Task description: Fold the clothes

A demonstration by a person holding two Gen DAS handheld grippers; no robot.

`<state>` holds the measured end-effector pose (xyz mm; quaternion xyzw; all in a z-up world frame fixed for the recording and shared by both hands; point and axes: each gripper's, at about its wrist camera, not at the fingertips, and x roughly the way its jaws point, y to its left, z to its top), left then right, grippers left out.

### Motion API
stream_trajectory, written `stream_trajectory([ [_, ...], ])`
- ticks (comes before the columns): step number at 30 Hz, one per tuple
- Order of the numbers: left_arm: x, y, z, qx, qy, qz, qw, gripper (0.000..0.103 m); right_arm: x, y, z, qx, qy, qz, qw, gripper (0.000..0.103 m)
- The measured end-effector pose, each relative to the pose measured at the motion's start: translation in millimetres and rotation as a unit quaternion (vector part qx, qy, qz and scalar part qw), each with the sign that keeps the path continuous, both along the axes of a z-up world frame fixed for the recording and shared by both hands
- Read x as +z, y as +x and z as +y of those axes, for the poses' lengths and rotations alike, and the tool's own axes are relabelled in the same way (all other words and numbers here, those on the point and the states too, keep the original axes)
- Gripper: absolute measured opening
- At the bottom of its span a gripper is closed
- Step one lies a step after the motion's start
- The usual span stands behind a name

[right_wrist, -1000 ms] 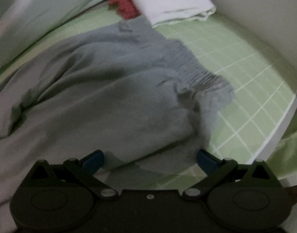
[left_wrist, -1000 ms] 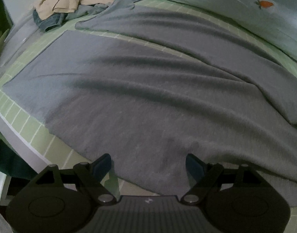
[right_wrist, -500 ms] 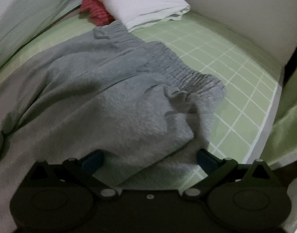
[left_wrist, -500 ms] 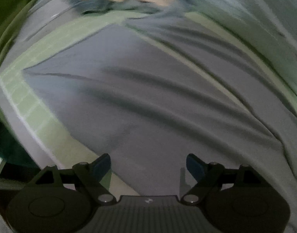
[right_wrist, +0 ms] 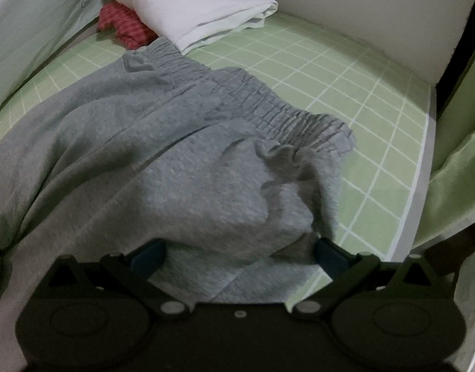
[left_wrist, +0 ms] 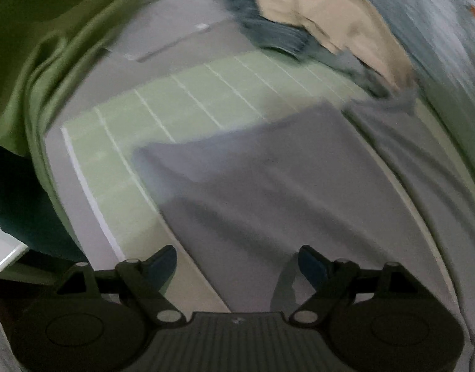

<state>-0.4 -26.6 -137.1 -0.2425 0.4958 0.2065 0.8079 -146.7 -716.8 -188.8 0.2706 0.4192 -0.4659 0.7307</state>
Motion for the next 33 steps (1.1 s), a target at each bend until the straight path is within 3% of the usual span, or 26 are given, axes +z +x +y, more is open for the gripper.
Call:
stream_trajectory([
  [8,-3,24,40,0.005,0.050,0.014,0.9987,0.085,0,-1,1,-0.005,0.000,-0.001,1.000,0.103],
  [9,-3,25,40,0.000,0.057,0.012,0.9983,0.082,2,-2,3,-0.015,-0.004,-0.005,1.000,0.097],
  [11,-1,28,40,-0.009,0.073,0.007,0.9973,0.057,7,-3,9,-0.020,-0.023,-0.013,0.999,0.071],
  [12,-1,29,39,-0.014,0.081,0.005,0.9966,0.048,10,-2,12,-0.009,-0.031,-0.015,0.999,0.040],
  [13,0,30,39,-0.019,0.088,0.003,0.9959,0.019,12,0,14,-0.002,-0.035,-0.014,0.999,0.003],
  [14,1,31,39,-0.023,0.095,0.001,0.9952,0.004,13,1,16,0.002,-0.036,-0.011,0.999,0.003],
  [20,5,31,55,0.019,0.075,-0.002,0.9970,0.003,22,-14,18,-0.009,-0.055,-0.015,0.998,0.002],
  [27,28,-7,75,0.054,0.090,-0.004,0.9944,0.002,43,-66,6,-0.030,-0.075,-0.016,0.997,0.001],
  [33,72,-11,54,0.049,0.116,-0.056,0.9904,0.002,84,-85,-3,-0.032,-0.070,-0.086,0.993,0.001],
])
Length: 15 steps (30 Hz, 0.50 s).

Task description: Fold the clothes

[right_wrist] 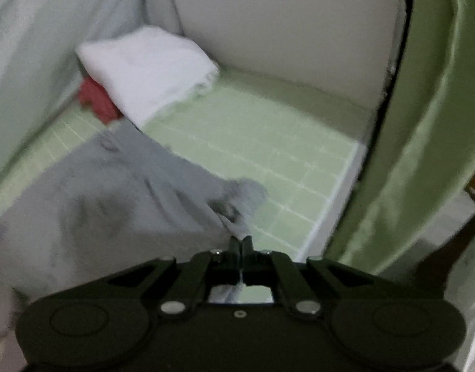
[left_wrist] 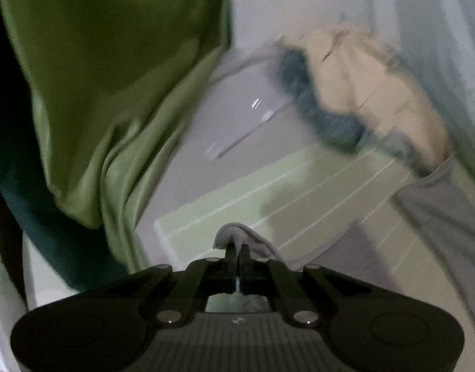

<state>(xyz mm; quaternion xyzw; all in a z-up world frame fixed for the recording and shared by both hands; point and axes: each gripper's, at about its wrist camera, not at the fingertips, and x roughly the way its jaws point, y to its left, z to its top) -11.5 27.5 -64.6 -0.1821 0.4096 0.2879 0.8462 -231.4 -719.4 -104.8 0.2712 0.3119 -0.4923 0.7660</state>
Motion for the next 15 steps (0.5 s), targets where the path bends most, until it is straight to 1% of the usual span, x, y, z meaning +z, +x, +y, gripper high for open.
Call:
stream_trajectory([
  [1,11,4,-5,-0.003,0.004,-0.016,0.9999,0.002,10,2,0,0.007,-0.006,-0.013,1.000,0.001],
  [4,43,19,-21,-0.006,0.006,-0.064,0.9979,0.002,39,8,-2,0.011,-0.014,-0.072,0.997,0.001],
  [6,55,33,-31,-0.017,0.018,-0.083,0.9963,0.002,48,19,-6,0.015,-0.023,-0.091,0.995,0.001],
  [8,61,50,-40,-0.025,0.024,-0.090,0.9953,0.002,50,33,-13,0.019,-0.030,-0.097,0.995,0.001],
  [11,70,70,-54,-0.042,0.027,-0.100,0.9938,0.002,52,52,-25,0.016,-0.019,-0.125,0.992,0.001],
  [12,73,77,-60,-0.052,0.034,-0.103,0.9927,0.002,54,60,-27,0.017,-0.021,-0.129,0.991,0.001],
  [15,75,105,-73,-0.056,0.041,-0.104,0.9922,0.002,59,86,-32,0.024,-0.034,-0.132,0.990,0.001],
])
